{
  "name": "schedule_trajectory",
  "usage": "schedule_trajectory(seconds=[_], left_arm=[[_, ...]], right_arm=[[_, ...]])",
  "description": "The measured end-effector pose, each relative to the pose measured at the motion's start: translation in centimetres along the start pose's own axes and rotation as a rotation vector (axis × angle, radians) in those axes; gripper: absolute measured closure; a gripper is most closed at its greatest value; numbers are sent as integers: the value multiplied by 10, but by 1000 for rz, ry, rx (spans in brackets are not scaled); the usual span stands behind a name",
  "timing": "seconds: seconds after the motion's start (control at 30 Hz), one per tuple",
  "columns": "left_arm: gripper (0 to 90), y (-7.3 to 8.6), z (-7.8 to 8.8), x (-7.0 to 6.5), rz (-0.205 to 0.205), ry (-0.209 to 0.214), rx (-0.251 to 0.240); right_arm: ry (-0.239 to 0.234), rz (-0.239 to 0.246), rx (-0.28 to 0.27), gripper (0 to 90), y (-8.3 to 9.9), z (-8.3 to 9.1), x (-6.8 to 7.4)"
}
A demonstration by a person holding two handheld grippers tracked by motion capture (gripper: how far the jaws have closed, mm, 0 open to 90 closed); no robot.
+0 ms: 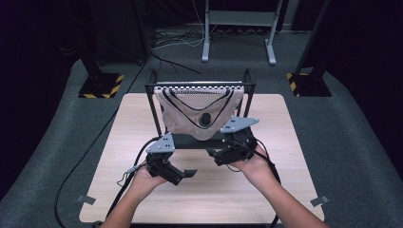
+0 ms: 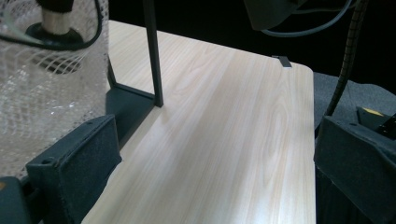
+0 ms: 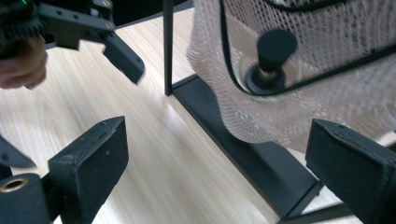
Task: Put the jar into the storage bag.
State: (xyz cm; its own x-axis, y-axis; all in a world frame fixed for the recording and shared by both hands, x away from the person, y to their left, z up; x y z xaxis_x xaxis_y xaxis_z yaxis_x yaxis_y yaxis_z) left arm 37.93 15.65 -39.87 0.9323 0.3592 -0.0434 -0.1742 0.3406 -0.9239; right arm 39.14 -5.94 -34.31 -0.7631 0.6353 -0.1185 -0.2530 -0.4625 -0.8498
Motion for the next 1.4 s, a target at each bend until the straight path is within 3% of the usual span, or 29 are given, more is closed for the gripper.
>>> schedule_trajectory(seconds=[0.27, 0.5, 0.63, 0.97, 1.13, 1.4], left_arm=[[2, 13, 2, 4, 24, -9, 1], [2, 36, 3, 10, 69, -8, 17], [1, 48, 5, 14, 86, -31, 26], [19, 77, 12, 19, 85, -80, 66], [20, 91, 18, 18, 94, -83, 88], [21, 112, 27, 21, 140, -100, 78]], right_arm=[[31, -59, 10, 48, 34, -4, -9], [67, -92, 23, 50, 60, -15, -12], [72, -109, 37, 51, 73, -20, -12], [83, -137, 58, 55, 97, -30, -14], [88, -146, 69, 56, 107, -34, -13], [95, -149, 102, 57, 125, -41, -12]])
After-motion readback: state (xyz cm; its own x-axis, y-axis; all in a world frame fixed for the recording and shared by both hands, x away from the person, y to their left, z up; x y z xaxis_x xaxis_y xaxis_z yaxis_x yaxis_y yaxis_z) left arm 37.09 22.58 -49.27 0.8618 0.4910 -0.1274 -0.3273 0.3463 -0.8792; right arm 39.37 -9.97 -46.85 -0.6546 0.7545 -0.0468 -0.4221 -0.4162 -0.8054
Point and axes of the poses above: each handheld gripper's, and its own axes: z roughly backward along the jaws, y roughly out of its underside, x roughly to its left, the point moved 3 cm from there along -z, roughly forward along the jaws, and after that the axes turned 5 degrees about -x, right-handed, at the moved point
